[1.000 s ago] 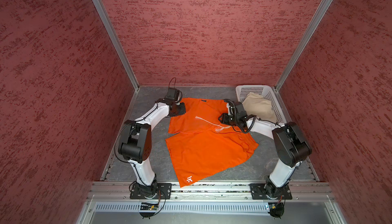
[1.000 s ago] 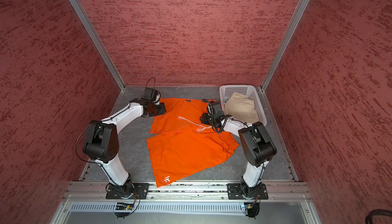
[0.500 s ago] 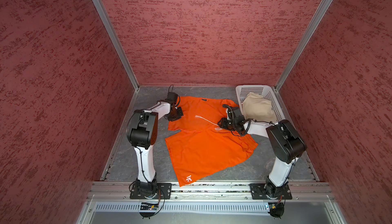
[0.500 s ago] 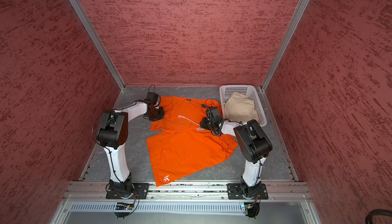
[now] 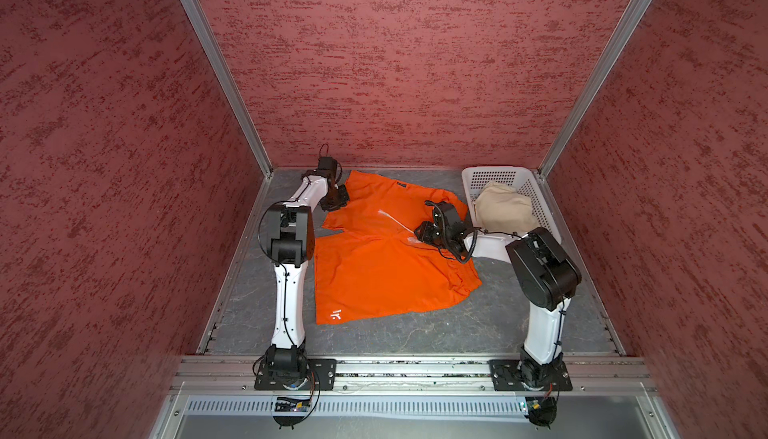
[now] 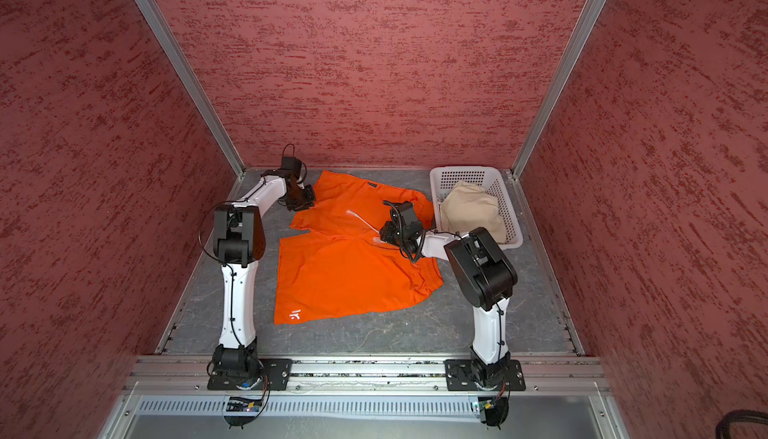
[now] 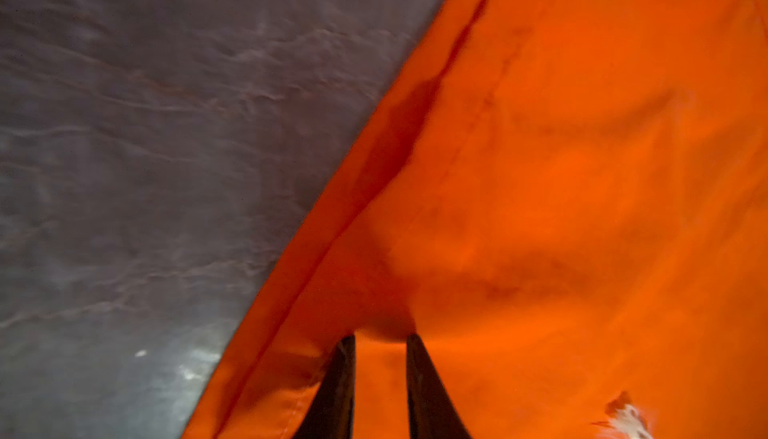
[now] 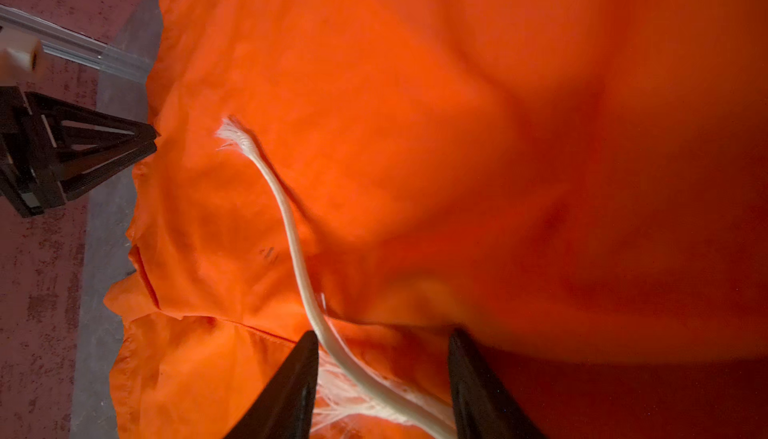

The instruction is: Fold and stack the shorts

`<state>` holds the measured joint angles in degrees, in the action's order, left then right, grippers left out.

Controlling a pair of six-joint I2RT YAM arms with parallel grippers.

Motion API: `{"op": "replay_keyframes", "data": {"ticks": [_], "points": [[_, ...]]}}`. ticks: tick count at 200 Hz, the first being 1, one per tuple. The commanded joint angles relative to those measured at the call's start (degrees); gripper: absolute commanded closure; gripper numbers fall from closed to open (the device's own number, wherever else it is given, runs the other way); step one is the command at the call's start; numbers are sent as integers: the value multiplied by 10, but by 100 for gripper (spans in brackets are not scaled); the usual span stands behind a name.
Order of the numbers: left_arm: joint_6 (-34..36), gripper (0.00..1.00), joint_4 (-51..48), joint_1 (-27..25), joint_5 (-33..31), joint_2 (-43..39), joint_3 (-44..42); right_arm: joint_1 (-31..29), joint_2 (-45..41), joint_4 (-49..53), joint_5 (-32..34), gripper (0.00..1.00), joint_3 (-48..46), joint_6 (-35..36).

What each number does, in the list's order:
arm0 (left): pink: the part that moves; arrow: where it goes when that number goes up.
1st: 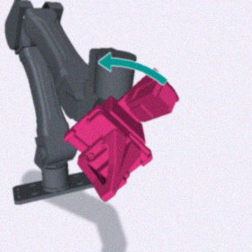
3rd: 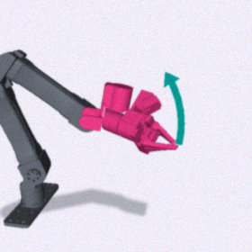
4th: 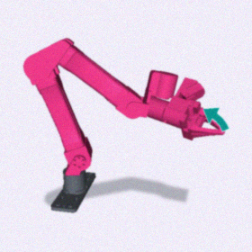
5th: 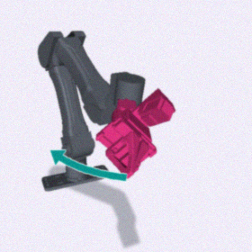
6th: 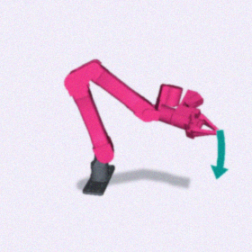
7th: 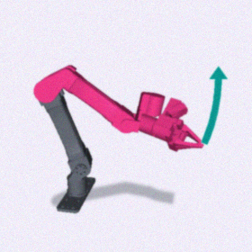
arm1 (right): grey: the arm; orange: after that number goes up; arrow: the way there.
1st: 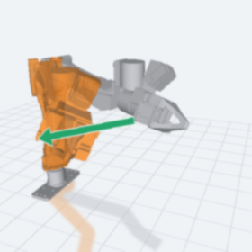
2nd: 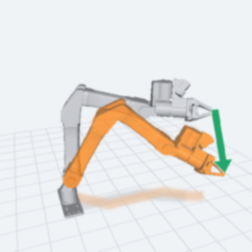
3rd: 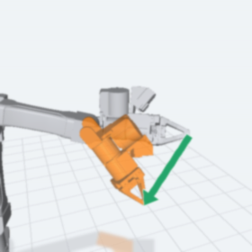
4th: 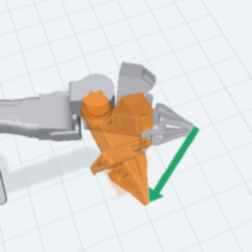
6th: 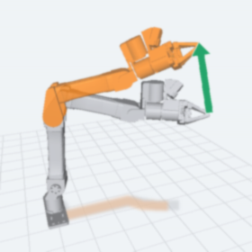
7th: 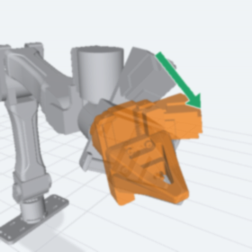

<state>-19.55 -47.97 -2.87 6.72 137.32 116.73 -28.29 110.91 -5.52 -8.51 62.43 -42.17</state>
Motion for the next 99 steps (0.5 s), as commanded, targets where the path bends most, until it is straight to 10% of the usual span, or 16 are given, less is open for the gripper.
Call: {"op": "replay_keyframes", "data": {"ticks": [1, 99], "points": [[11, 70, -22, 4, -17, -60, -5, -2, -67, -8, 3, 48, 14, 21], [-112, 74, 164, -111, 31, -491, -571, -49, -273, 36, -62, 57, -227, -11]]}}
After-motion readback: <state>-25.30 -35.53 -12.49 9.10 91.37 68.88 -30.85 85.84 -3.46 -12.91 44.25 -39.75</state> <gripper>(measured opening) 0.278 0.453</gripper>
